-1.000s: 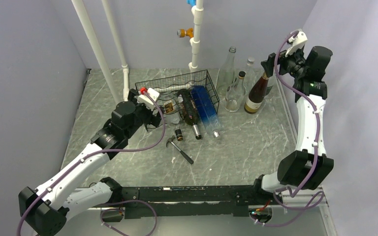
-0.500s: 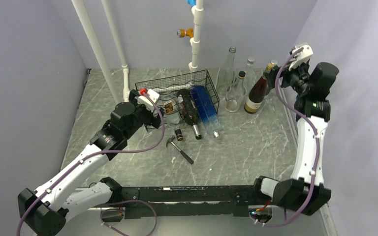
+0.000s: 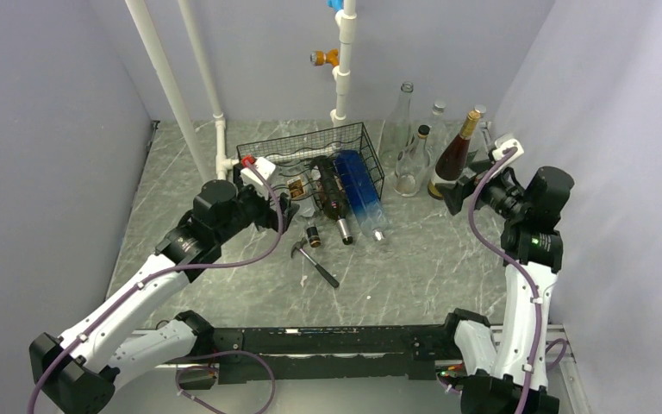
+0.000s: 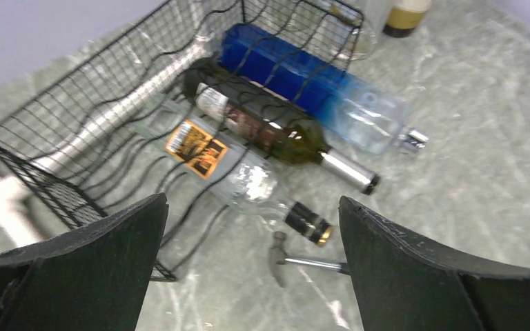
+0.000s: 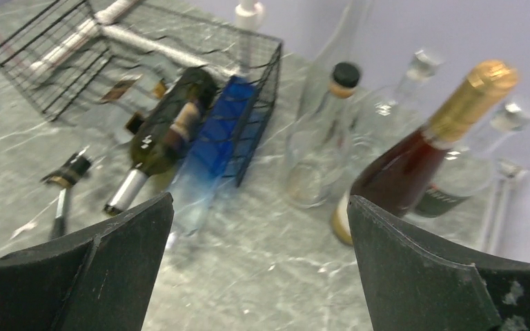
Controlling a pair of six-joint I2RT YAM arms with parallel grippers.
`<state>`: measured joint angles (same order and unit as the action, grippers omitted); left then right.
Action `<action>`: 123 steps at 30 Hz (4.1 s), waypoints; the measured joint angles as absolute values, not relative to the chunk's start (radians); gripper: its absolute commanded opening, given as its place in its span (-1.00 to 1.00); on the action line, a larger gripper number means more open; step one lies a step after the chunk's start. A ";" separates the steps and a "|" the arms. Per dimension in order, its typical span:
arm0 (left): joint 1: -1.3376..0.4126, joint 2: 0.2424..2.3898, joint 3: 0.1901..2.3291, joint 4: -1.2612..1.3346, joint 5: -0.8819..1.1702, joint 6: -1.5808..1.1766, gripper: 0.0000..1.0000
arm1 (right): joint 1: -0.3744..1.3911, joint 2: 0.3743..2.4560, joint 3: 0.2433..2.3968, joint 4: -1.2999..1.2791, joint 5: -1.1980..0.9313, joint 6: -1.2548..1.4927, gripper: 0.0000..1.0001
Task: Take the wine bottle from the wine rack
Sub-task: Pick up the wine bottle from the wine rack.
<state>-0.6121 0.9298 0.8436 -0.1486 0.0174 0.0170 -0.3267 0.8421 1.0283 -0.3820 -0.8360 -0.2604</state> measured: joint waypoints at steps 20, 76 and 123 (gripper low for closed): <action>-0.612 0.831 0.675 -0.184 0.255 -0.688 0.99 | -0.347 0.743 0.776 -0.398 -1.005 -0.265 0.99; -0.970 1.586 1.197 -0.603 -0.607 -0.921 0.72 | -0.346 0.691 0.732 -0.357 -1.028 -0.258 0.99; -0.854 1.753 1.126 -0.400 -0.493 -0.938 0.14 | -0.346 0.691 0.726 -0.350 -1.028 -0.258 0.99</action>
